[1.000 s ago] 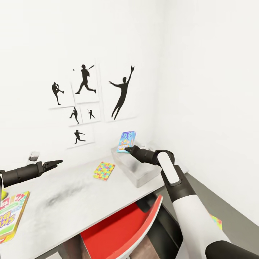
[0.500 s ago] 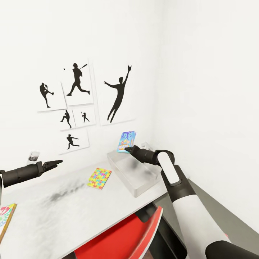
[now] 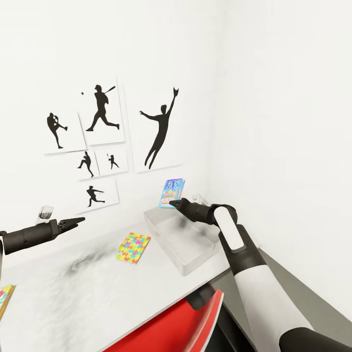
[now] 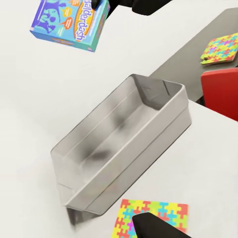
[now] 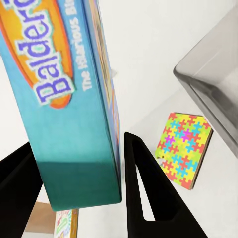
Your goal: Put all the toys in the child's room - the three board games (two on the bed and one on the table), the two jigsaw puzzles on the table, and the tennis ball on the table - inside the toy box on the table in the child's room.
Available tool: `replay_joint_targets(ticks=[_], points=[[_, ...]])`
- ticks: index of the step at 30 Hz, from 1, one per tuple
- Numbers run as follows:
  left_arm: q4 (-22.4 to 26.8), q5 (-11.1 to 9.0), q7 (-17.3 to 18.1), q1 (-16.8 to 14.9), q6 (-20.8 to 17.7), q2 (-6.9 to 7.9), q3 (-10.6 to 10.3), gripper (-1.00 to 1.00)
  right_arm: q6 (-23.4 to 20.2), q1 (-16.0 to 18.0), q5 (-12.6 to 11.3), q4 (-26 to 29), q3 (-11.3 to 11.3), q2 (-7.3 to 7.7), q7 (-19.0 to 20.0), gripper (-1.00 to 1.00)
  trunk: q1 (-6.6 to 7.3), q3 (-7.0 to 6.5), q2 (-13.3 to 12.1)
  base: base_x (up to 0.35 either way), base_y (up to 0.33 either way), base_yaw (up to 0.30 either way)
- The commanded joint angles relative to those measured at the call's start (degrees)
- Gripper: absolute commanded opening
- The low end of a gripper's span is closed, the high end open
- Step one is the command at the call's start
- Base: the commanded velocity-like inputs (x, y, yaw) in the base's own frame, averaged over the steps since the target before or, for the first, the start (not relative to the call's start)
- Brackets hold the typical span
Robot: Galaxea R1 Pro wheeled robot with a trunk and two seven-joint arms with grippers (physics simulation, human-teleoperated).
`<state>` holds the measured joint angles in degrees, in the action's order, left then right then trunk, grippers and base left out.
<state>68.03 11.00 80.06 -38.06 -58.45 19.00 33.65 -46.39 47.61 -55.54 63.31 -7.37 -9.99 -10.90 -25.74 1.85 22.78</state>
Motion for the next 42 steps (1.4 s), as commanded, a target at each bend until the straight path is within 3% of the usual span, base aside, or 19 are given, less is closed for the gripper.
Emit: replay_joint_targets(ticks=[1,42], points=[[0.04,0.6,0.57,-0.08,-0.6,-0.02,0.09,1.0,-0.07,0.05,-0.68,0.06,-0.01,-0.01,-0.54,-1.0,-0.04,0.14,0.14,0.024,-0.004,0.0],[0.04,0.6,0.53,-0.01,-0.52,-0.11,0.0,1.0,-0.11,-0.13,-0.71,0.08,0.07,-0.01,-0.41,-1.0,-0.04,0.14,0.14,0.078,0.023,0.0]])
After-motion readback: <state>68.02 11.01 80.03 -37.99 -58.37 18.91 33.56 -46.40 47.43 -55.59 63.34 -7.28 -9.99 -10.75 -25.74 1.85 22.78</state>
